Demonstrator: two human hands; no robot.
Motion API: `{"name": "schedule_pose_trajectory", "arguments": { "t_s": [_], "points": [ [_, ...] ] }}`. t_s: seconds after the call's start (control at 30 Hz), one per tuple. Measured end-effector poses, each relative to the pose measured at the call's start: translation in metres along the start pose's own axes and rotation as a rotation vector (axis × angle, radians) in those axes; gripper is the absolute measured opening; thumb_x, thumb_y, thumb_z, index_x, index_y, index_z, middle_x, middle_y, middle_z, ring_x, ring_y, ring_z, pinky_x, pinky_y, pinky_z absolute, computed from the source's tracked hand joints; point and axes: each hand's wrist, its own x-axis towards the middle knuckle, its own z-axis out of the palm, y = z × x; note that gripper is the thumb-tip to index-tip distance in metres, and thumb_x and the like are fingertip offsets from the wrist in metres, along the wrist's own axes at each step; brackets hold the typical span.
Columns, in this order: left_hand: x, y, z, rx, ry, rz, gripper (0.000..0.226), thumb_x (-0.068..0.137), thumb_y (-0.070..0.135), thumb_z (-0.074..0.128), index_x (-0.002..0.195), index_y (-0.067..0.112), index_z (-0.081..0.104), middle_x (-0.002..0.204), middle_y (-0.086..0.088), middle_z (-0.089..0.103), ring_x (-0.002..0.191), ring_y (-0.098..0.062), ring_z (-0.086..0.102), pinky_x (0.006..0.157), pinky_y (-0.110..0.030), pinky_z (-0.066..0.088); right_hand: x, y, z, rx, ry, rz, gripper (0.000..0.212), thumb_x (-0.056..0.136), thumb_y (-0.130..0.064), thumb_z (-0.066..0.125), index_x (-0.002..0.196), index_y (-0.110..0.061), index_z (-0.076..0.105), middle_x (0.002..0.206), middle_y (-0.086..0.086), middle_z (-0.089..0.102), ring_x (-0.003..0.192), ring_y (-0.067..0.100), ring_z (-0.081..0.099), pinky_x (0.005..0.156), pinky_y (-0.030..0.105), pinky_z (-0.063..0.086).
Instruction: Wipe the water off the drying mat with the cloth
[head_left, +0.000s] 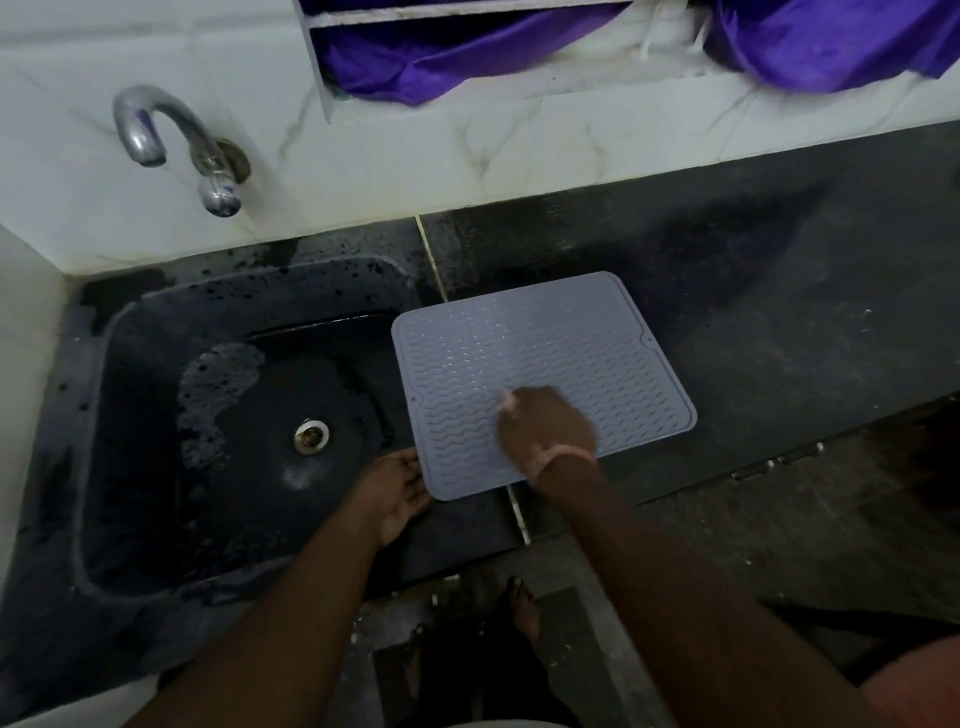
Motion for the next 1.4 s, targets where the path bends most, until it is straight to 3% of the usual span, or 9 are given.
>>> {"name": "schedule_pose_trajectory", "arguments": {
  "t_s": [0.17, 0.47, 0.57, 0.73, 0.87, 1.03, 1.13, 1.23, 1.4],
  "points": [
    [-0.003, 0.001, 0.006, -0.194, -0.066, 0.019, 0.032, 0.106, 0.007, 0.04, 0.122, 0.009, 0.068, 0.118, -0.012, 0.073, 0.113, -0.029, 0.066, 0.092, -0.043, 0.057, 0.015, 0.032, -0.004, -0.156, 0.106, 0.165, 0.031, 0.102, -0.033, 0.044, 0.114, -0.012, 0.064, 0.115, 0.012, 0.056, 0.098, 0.032, 0.062, 0.074, 0.037, 0.043],
    [-0.002, 0.002, 0.007, -0.22, -0.098, -0.021, 0.032, 0.103, 0.004, 0.039, 0.108, 0.005, 0.071, 0.11, -0.017, 0.073, 0.096, -0.027, 0.068, 0.086, -0.041, 0.059, -0.024, -0.042, 0.035, 0.019, -0.273, -0.287, 0.03, 0.091, -0.046, 0.054, 0.095, -0.022, 0.07, 0.098, 0.004, 0.066, 0.089, 0.025, 0.066, 0.079, 0.037, 0.055],
    [-0.003, -0.001, 0.009, -0.203, -0.097, -0.015, 0.027, 0.103, 0.005, 0.043, 0.111, 0.007, 0.069, 0.116, -0.017, 0.071, 0.102, -0.028, 0.066, 0.089, -0.041, 0.057, -0.007, -0.001, 0.014, 0.073, -0.135, -0.125, 0.042, 0.095, -0.051, 0.042, 0.091, -0.019, 0.069, 0.089, 0.002, 0.068, 0.081, 0.022, 0.065, 0.077, 0.038, 0.055],
    [-0.006, 0.001, 0.012, -0.18, -0.08, 0.004, 0.023, 0.102, 0.007, 0.054, 0.123, 0.006, 0.063, 0.118, -0.012, 0.071, 0.105, -0.026, 0.067, 0.067, -0.03, 0.063, 0.035, 0.075, -0.014, 0.234, -0.022, 0.2, 0.041, 0.095, -0.05, 0.051, 0.093, -0.016, 0.074, 0.091, 0.006, 0.07, 0.083, 0.023, 0.063, 0.075, 0.032, 0.045],
    [-0.012, 0.004, 0.021, -0.147, -0.052, 0.013, 0.019, 0.104, 0.006, 0.048, 0.113, 0.011, 0.064, 0.104, -0.007, 0.071, 0.092, -0.021, 0.068, 0.061, -0.028, 0.062, 0.018, 0.044, 0.008, -0.034, 0.113, 0.174, 0.038, 0.102, -0.045, 0.039, 0.098, -0.017, 0.065, 0.101, 0.006, 0.063, 0.081, 0.023, 0.06, 0.071, 0.034, 0.047],
    [-0.015, 0.008, 0.019, -0.117, -0.099, 0.027, 0.028, 0.105, 0.003, 0.041, 0.121, 0.005, 0.064, 0.112, -0.015, 0.072, 0.096, -0.027, 0.069, 0.073, -0.034, 0.063, -0.028, -0.036, 0.049, -0.054, -0.091, -0.162, 0.017, 0.079, -0.03, 0.062, 0.081, -0.016, 0.071, 0.085, 0.005, 0.067, 0.074, 0.024, 0.069, 0.062, 0.03, 0.053],
    [-0.013, 0.012, 0.017, -0.106, -0.106, 0.023, 0.027, 0.105, 0.012, 0.047, 0.121, 0.003, 0.066, 0.122, -0.02, 0.069, 0.102, -0.031, 0.068, 0.083, -0.04, 0.06, -0.012, -0.031, 0.021, 0.178, -0.218, -0.084, 0.029, 0.083, -0.044, 0.058, 0.076, -0.019, 0.07, 0.076, -0.003, 0.068, 0.071, 0.017, 0.067, 0.069, 0.03, 0.055],
    [-0.012, 0.018, 0.018, -0.134, -0.082, 0.009, 0.036, 0.098, 0.034, 0.062, 0.12, 0.007, 0.068, 0.118, -0.015, 0.072, 0.11, -0.032, 0.067, 0.088, -0.043, 0.058, 0.018, 0.013, -0.01, 0.153, -0.069, 0.077, 0.044, 0.099, -0.051, 0.042, 0.077, -0.021, 0.066, 0.073, -0.002, 0.065, 0.068, 0.014, 0.062, 0.068, 0.033, 0.049],
    [-0.009, 0.036, 0.027, -0.193, -0.128, 0.135, 0.033, 0.098, 0.025, 0.061, 0.128, 0.013, 0.066, 0.125, -0.012, 0.07, 0.116, -0.03, 0.064, 0.088, -0.044, 0.056, 0.076, 0.099, -0.028, -0.063, 0.149, 0.271, 0.048, 0.098, -0.05, 0.03, 0.098, -0.021, 0.068, 0.101, 0.005, 0.068, 0.08, 0.023, 0.062, 0.078, 0.039, 0.054]
  ]
}}
